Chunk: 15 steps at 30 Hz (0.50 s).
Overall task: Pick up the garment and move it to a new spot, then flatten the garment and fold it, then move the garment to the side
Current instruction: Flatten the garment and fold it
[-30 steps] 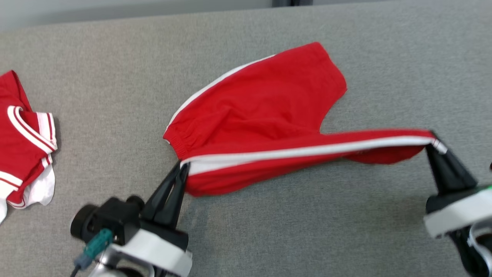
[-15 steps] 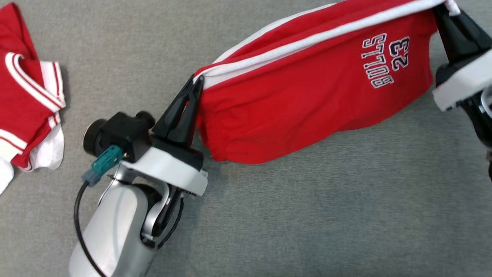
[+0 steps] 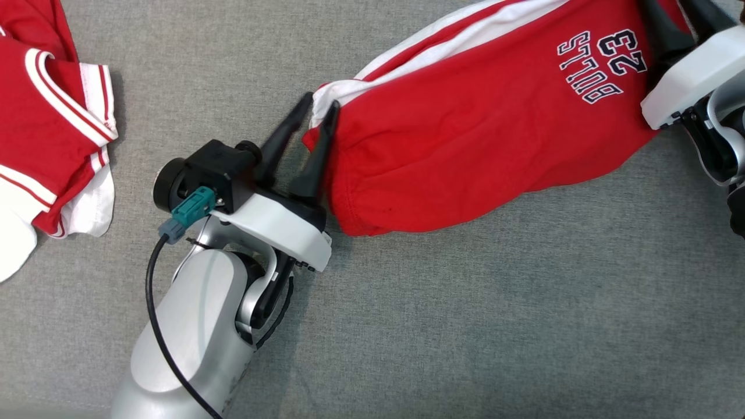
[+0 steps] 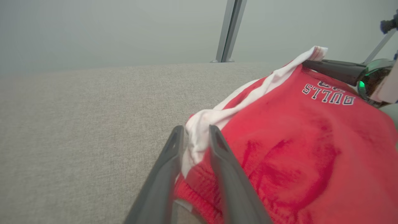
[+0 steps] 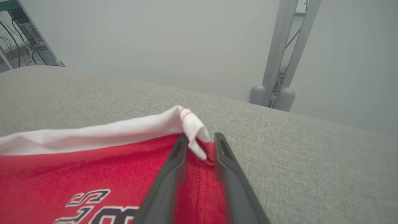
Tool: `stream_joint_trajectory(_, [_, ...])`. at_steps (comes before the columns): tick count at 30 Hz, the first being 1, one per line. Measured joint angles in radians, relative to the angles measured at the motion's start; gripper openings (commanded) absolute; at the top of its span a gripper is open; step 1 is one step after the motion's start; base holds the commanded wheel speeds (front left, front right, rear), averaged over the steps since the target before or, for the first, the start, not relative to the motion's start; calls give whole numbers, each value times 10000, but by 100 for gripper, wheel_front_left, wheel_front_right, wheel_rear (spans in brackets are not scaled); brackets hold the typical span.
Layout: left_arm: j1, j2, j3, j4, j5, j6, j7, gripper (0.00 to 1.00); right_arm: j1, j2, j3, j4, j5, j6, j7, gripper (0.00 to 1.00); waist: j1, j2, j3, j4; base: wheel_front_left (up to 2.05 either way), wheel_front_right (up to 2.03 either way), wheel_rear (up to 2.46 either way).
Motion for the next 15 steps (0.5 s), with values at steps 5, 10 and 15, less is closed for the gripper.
stream_joint_trajectory(5, [320, -2, 219, -123, 4, 345, -600, 100, 206, 113, -90, 301, 173, -6, -1177, 100, 0, 0, -187, -180, 0, 0, 0])
stream_joint_trajectory(10, [963, 123, 640, -591, 153, 978, -1321, 100, 1129, 337, -1014, -240, -13, -10, -1597, 100, 0, 0, -508, -467, 0, 0, 0])
stream_joint_trajectory(15, [1425, 364, 1101, -1032, 295, 1400, -1680, 100, 2559, 782, -2623, -1900, -871, -10, -1630, 100, 0, 0, -844, -835, 0, 0, 0])
